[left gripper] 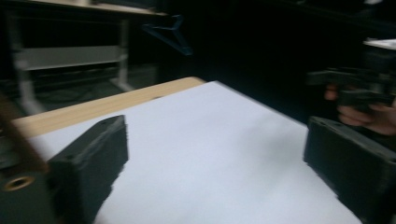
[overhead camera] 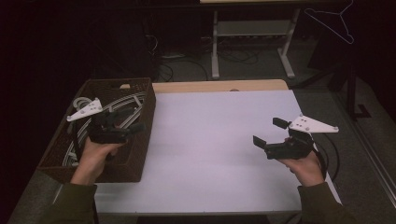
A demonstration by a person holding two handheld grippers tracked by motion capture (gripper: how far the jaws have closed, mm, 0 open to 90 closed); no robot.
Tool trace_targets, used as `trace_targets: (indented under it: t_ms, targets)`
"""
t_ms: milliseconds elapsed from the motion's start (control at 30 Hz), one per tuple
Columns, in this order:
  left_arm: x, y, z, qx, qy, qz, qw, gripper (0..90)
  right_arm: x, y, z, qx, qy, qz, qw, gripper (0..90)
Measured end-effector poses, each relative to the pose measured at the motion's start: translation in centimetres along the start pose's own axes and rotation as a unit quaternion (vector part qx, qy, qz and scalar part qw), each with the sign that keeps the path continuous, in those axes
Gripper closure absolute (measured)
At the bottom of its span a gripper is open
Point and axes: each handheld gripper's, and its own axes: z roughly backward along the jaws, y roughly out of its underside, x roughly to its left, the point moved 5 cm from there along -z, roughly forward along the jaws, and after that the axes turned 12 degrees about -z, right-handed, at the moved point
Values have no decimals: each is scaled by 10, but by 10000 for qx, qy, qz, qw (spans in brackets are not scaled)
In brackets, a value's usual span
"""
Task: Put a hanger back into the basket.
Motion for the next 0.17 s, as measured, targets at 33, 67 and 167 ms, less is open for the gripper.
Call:
trace_targets:
  t_ms: [33,67,167]
  targets:
    - [-5,1,-3,-41,51,-43,10000,42,1,-4,0,-68,-46,41,10000,5]
    - [-9,1,-6,-45,110,-65,9999,38,3,-7,0,-118,-76,25,9999,6]
    - [-15,4,-11,1,142,-137,9998,36,5,-12,-1,-165,-95,48,9998,6]
